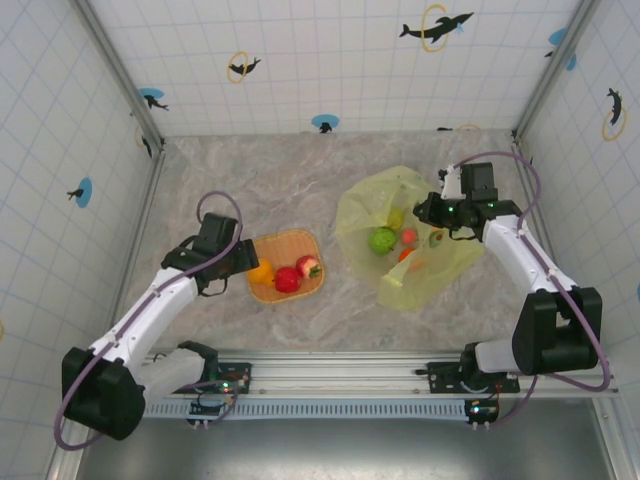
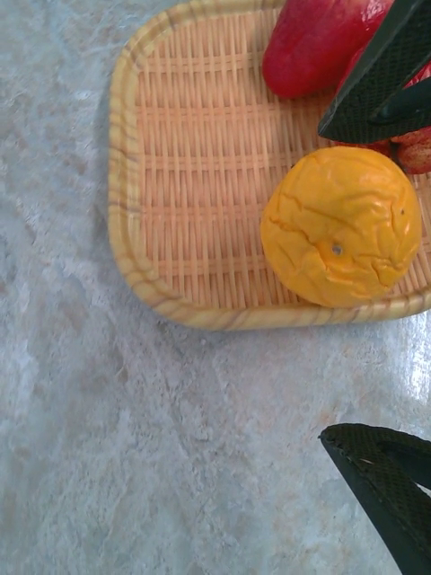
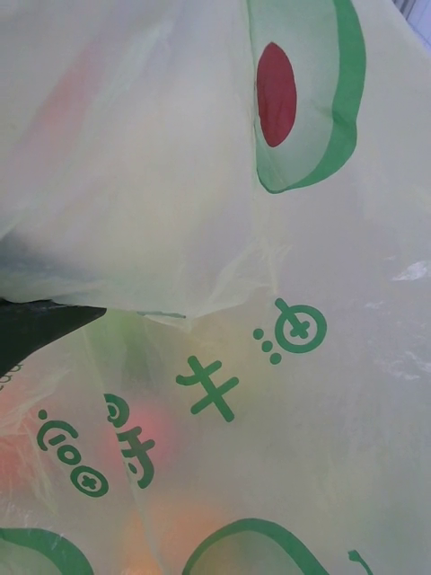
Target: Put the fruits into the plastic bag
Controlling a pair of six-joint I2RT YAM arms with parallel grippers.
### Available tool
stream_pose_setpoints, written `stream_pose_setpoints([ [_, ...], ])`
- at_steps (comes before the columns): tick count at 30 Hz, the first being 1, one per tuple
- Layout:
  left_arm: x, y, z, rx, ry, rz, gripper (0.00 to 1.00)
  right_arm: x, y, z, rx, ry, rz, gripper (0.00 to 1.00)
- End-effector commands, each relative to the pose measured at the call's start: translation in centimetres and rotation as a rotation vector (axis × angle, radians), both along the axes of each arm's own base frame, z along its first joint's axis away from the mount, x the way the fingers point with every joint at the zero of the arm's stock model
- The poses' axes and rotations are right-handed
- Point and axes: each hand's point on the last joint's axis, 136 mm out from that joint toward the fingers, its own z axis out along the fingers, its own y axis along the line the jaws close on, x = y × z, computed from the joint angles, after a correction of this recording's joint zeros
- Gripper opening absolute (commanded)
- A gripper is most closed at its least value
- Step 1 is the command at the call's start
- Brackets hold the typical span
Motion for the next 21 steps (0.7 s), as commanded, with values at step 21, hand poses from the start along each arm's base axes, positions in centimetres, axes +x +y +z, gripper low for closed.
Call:
stream_pose_setpoints([
  [21, -0.4, -1.2, -2.2, -0.110, 0.066, 0.006, 0.83, 0.4, 1.2, 0.9, -0.012, -0.024, 0.026, 0.00],
])
